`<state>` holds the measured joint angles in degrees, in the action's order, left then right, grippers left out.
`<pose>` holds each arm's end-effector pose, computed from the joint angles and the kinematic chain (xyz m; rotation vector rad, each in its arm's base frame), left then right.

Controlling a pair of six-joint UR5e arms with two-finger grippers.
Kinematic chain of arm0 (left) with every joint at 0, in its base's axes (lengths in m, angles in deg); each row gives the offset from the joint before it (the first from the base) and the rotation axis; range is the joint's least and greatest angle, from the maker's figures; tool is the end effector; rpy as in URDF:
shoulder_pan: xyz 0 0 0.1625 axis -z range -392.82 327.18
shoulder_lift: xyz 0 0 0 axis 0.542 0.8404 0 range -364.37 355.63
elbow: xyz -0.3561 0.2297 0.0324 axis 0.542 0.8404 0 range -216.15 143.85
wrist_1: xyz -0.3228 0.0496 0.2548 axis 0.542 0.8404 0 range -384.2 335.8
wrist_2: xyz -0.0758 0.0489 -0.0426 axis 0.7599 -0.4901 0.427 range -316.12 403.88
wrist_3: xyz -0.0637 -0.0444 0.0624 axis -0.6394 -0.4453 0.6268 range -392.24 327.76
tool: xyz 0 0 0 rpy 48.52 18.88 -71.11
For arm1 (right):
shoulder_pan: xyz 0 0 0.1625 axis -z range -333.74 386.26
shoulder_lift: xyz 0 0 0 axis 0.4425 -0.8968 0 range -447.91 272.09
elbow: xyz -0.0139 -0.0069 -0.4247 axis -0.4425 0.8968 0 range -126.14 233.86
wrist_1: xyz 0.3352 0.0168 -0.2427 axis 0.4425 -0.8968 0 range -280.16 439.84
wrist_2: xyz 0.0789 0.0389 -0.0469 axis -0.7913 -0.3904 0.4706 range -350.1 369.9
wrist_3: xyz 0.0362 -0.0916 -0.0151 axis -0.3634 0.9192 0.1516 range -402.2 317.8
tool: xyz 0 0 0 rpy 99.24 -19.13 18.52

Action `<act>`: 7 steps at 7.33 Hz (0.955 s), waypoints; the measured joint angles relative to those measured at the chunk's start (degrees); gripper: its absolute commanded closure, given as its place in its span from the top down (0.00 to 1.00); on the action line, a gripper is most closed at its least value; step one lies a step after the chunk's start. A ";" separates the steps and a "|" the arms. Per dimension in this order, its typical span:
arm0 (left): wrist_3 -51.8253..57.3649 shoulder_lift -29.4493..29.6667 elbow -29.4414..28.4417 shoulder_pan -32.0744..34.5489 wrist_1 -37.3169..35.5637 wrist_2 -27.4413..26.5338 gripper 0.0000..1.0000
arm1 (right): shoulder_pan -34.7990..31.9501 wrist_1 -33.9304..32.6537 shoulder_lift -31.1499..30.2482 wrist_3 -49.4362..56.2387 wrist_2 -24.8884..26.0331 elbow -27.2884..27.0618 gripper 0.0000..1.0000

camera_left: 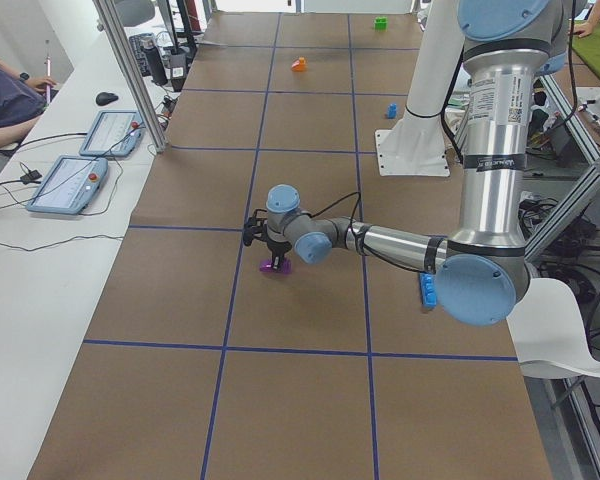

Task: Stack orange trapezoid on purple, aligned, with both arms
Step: 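Close the left gripper on the purple block and lift it, then carry the purple block with the left gripper to the table center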

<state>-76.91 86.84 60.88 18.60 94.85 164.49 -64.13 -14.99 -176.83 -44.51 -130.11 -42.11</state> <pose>0.2651 -0.4645 0.5390 0.1325 0.8060 0.0734 0.0604 -0.4989 0.5994 0.0218 -0.8731 0.0272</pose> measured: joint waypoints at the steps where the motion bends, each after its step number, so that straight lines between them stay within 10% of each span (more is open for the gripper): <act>1: 0.11 1.96 4.13 0.14 -7.07 1.33 0.00 | 0.03 0.00 0.03 -0.11 0.00 -0.01 1.00; 4: -1.56 21.56 9.03 -1.56 -30.42 2.17 0.00 | 1.40 -0.06 1.42 -0.35 0.47 0.08 1.00; 7: -4.77 41.25 -3.40 -9.65 -32.13 -1.85 0.00 | 2.46 0.06 1.70 -0.63 0.01 -0.09 1.00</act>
<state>-81.68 128.09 57.48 8.94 62.72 162.64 -61.67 -14.94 -175.12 -45.14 -130.11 -42.20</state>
